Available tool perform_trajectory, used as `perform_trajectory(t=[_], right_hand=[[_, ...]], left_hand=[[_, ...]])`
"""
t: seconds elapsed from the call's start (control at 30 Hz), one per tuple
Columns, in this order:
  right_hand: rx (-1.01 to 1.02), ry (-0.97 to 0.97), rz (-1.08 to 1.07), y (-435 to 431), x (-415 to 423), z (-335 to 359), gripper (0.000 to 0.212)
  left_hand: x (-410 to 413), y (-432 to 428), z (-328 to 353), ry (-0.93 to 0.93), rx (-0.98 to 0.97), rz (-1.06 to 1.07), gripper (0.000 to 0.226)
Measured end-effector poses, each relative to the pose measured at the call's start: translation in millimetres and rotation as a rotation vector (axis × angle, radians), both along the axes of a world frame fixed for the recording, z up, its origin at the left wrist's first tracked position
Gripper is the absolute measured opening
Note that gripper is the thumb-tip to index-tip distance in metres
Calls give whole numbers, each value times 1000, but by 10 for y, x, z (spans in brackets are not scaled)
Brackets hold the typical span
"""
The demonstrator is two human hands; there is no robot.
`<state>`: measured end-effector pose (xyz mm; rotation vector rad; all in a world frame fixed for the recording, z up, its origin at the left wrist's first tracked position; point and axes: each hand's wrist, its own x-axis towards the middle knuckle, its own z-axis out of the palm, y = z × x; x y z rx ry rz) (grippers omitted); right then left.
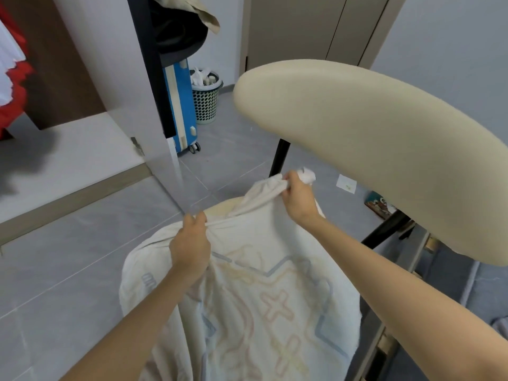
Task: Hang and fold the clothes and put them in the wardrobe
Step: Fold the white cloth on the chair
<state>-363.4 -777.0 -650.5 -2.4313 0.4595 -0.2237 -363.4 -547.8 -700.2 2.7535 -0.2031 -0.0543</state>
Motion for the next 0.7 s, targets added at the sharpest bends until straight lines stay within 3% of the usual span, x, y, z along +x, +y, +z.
perform_trajectory(t=[0.07, 0.17, 0.27, 0.33, 0.4, 0.43, 0.5, 0.57, 0.6, 0.7], right_hand=[[101, -63, 55, 134, 153, 84, 16], [161, 0, 37, 251, 251, 60, 17], [70, 34, -47, 281, 178, 11, 17], [-41, -50, -115, 302, -10, 12, 17], [-162, -105, -152, 332, -306, 8, 17], [-220, -39, -121, 332, -471, -9, 15], [-298, 271, 54, 327, -813, -43, 21], [-247, 557, 183, 316, -1101, -82, 28], [-209, 568, 182, 301, -1199, -101, 30], [-190, 306, 27, 185, -1288, -144, 23]], left_hand=[[97, 110, 85, -5, -31, 86, 28], [141, 238, 176, 60, -117, 105, 39], [-37, 212, 209, 15, -39, -56, 49], [-219, 117, 176, -21, -28, -213, 47], [-400, 24, 109, 65, -31, -321, 44], [-480, -12, 60, 123, -24, -352, 44], [-625, -60, -40, 209, 23, -384, 49], [-759, -90, -122, 270, 97, -399, 55], [-823, -103, -150, 301, 125, -403, 57], [-971, -131, -213, 366, 172, -399, 62]])
